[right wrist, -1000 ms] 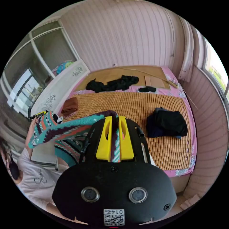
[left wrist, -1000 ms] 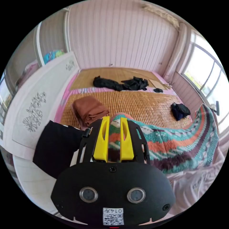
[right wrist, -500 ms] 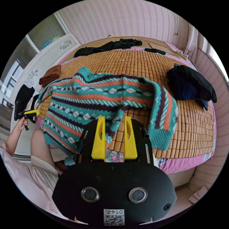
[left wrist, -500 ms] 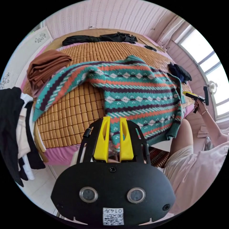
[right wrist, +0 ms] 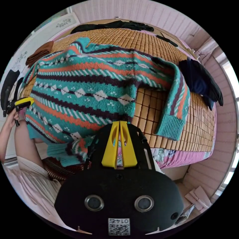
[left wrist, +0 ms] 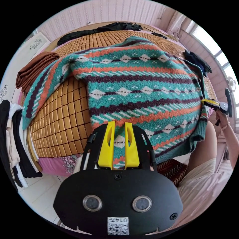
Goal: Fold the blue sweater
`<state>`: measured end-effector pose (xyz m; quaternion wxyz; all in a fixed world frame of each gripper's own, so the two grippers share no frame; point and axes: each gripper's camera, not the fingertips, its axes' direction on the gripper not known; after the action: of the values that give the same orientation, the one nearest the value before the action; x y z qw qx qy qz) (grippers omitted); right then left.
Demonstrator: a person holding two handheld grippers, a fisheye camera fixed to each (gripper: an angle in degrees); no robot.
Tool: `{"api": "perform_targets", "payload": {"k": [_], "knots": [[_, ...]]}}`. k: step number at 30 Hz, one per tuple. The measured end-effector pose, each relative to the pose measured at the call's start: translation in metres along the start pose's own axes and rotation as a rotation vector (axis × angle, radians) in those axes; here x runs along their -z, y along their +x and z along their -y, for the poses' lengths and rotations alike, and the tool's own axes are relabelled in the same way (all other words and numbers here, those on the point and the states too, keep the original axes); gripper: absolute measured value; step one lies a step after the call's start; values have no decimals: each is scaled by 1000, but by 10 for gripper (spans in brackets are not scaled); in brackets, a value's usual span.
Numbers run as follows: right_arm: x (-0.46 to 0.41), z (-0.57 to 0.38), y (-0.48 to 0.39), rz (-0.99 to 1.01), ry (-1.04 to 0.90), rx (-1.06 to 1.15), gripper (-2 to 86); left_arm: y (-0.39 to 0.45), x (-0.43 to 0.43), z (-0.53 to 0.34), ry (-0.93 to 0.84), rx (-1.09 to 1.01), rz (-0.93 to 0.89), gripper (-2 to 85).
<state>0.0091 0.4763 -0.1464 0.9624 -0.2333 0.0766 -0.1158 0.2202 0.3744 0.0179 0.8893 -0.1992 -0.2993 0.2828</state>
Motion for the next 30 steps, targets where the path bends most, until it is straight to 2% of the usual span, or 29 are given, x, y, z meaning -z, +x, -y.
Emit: {"api": "perform_targets", "payload": {"k": [3, 5, 9, 12, 15, 17, 18, 21, 23, 25, 30], "knots": [[48, 19, -6, 68, 296, 89, 11, 6, 26, 0, 116, -62, -33, 65], [56, 49, -14, 97, 371, 151, 30, 9, 38, 15, 195, -84, -21, 63], [17, 149, -41, 58, 311, 237, 63, 20, 18, 92, 207, -112, 51, 71], [-20, 205, -59, -23, 281, 254, 39, 24, -14, 142, 185, -85, 54, 71], [-75, 242, -69, -129, 88, 268, 0, 35, -66, 172, 75, -104, 147, 68], [-92, 242, -70, -193, 138, 318, -3, 41, -98, 176, 13, -145, 192, 62], [-95, 244, -67, -203, 174, 318, -4, 43, -101, 176, 62, -163, 213, 59], [-102, 261, -51, -288, 204, 274, -5, 39, -114, 190, 33, -161, 191, 57], [-104, 276, -32, -276, 211, 217, -6, 38, -119, 199, 50, -154, 222, 55], [-106, 291, -6, -184, 224, 128, -5, 38, -126, 207, 70, -135, 256, 52], [-96, 295, 11, -84, 179, 104, -6, 47, -140, 212, 81, -75, 259, 54]]}}
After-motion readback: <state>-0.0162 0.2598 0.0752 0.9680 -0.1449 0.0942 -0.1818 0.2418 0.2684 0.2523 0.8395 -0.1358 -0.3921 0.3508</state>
